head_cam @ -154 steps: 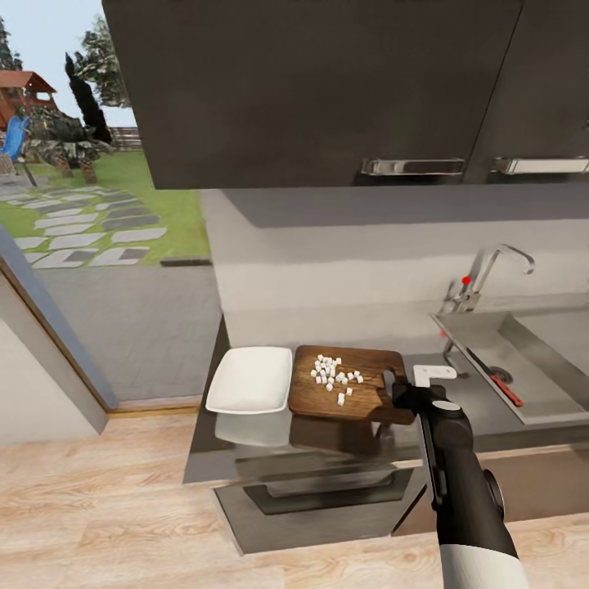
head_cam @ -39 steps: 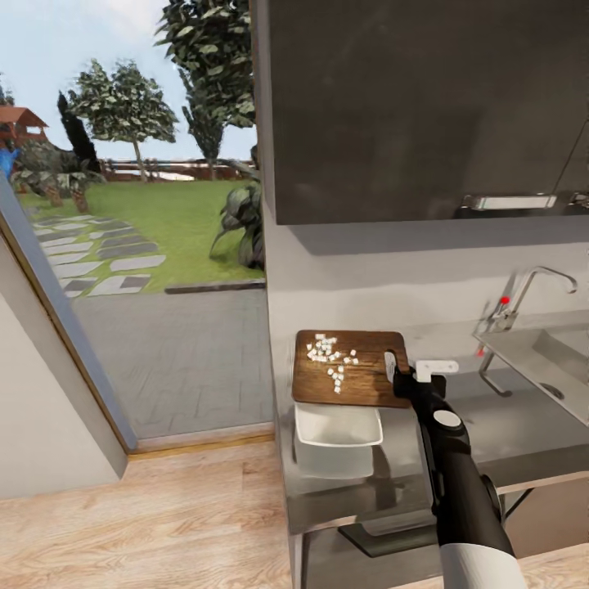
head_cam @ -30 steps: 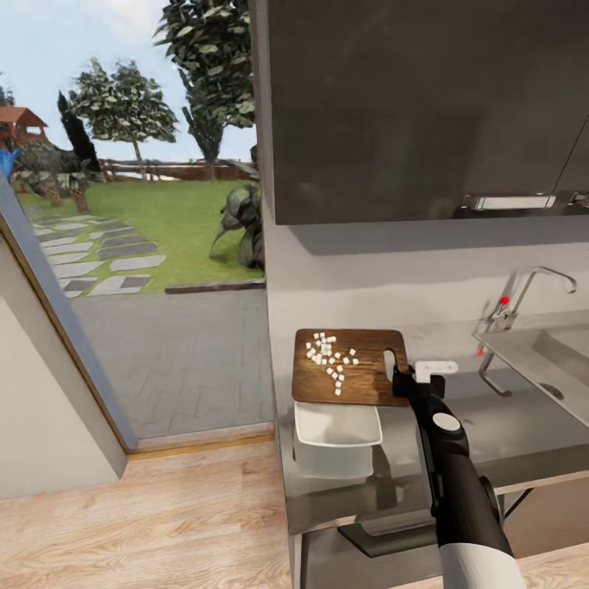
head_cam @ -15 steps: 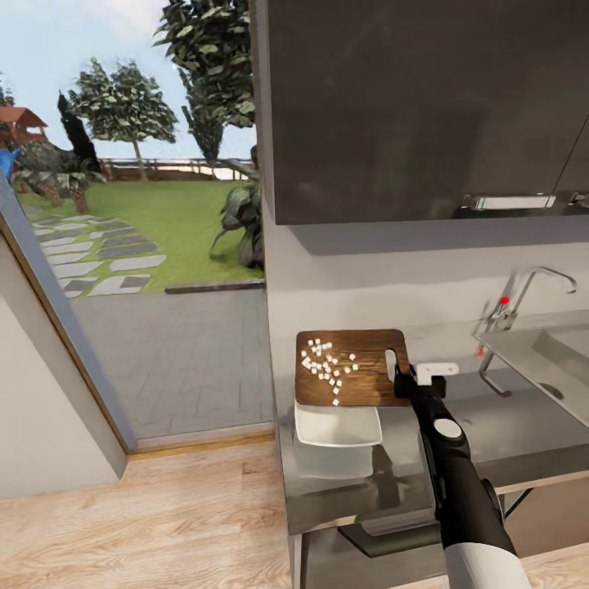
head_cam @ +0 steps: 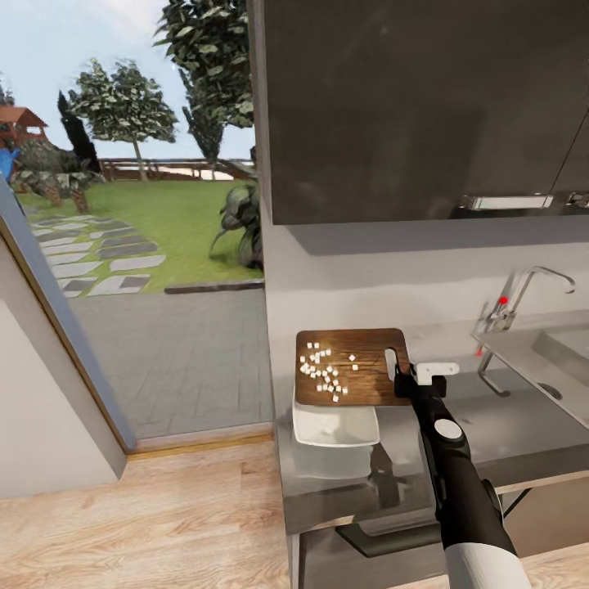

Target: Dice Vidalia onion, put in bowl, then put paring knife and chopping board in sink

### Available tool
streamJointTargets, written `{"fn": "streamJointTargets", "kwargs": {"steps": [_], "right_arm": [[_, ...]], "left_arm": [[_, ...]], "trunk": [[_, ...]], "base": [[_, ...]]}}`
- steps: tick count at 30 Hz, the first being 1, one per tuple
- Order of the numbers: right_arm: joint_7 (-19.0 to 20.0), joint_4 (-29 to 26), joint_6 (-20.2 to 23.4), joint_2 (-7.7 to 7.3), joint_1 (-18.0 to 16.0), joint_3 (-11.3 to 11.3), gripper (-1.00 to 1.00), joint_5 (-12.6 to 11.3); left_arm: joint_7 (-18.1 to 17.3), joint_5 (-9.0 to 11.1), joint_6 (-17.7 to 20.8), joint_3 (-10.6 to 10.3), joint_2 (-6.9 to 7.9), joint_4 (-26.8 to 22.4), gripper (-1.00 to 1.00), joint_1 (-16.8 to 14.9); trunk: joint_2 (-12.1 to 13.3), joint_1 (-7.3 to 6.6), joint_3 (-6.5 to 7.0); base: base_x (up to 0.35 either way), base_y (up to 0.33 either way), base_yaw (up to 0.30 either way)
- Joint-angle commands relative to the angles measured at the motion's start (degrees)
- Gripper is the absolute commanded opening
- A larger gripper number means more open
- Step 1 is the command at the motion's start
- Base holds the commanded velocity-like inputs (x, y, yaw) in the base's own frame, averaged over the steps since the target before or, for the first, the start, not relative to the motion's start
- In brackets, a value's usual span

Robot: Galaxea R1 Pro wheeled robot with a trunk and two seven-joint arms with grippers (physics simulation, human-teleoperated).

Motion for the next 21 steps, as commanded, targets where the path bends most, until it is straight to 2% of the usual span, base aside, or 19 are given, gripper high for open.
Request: {"fn": "streamJointTargets", "kwargs": {"steps": [1, 6, 11, 21], "right_arm": [[0.53, -0.13, 0.23, 0.08, -0.04, -0.20, -1.00, 0.57], [0.54, -0.12, 0.03, 0.08, -0.05, -0.20, -1.00, 0.57], [0.45, 0.61, -2.37, 0.08, -0.04, -0.20, -1.00, 0.57], [0.45, 0.83, -2.64, 0.08, -0.04, -0.20, -1.00, 0.57]], "left_arm": [[0.10, 0.28, -0.06, -0.12, 0.02, -0.06, 1.00, 0.01], [0.09, 0.28, -0.06, -0.11, 0.02, -0.04, 1.00, 0.02], [0.10, 0.28, -0.06, -0.13, 0.02, -0.04, 1.00, 0.01], [0.09, 0.28, -0.06, -0.13, 0.02, -0.04, 1.00, 0.01]], "trunk": [[-0.12, 0.04, -0.11], [-0.12, 0.04, -0.11], [-0.12, 0.04, -0.11], [-0.12, 0.04, -0.11]], "base": [[0.000, 0.000, 0.000], [0.018, -0.021, 0.000], [0.060, -0.103, 0.000], [0.005, -0.023, 0.000]]}}
